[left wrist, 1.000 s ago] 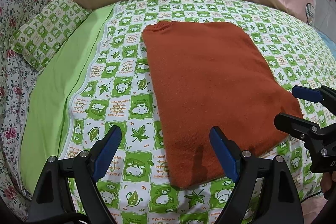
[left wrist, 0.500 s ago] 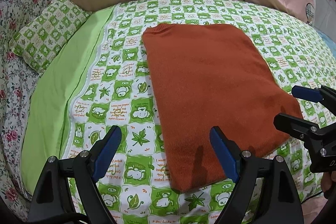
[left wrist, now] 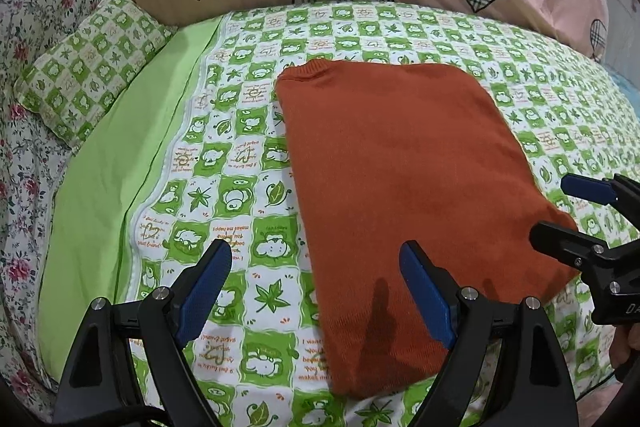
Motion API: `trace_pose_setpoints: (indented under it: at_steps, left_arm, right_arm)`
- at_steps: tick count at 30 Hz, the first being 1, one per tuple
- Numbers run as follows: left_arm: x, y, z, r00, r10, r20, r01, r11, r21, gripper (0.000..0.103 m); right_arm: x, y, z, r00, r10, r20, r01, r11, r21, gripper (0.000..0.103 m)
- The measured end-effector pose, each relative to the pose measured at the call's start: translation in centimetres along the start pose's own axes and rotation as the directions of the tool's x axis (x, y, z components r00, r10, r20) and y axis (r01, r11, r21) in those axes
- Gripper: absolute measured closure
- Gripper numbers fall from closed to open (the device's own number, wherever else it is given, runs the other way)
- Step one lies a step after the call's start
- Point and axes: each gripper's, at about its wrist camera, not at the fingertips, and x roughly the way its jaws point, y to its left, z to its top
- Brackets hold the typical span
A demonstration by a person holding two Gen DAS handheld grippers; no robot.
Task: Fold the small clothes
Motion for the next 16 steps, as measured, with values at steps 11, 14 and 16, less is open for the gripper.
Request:
trace_pose_setpoints:
  at_steps: [11, 14, 16]
  left_arm:
    - [1.2, 0.3, -0.2, 0.999, -0.011, -0.039, 0.010, 1.000, -0.021, 0.017]
    - [1.5, 0.1, -0.3, 0.999, -0.002, -0.049, 0.001, 1.000, -0.020, 0.017]
    - [1.5, 0.0, -0.4, 0.999, -0.007, -0.045, 0.006, 1.000, -0.023, 0.017]
  right_arm:
    - [0.3, -0.6, 0.1, 1.000, 0.014, 0.004, -0.014, 1.000, 0.021, 0.013]
    - [0.5, -0.8, 0.1, 1.000, 0.016, 0.005, -0.017, 1.000, 0.024, 0.013]
    - [0.7, -0.9, 0.1, 1.000, 0.009, 0.004, -0.009, 0.999, 0.031, 0.013]
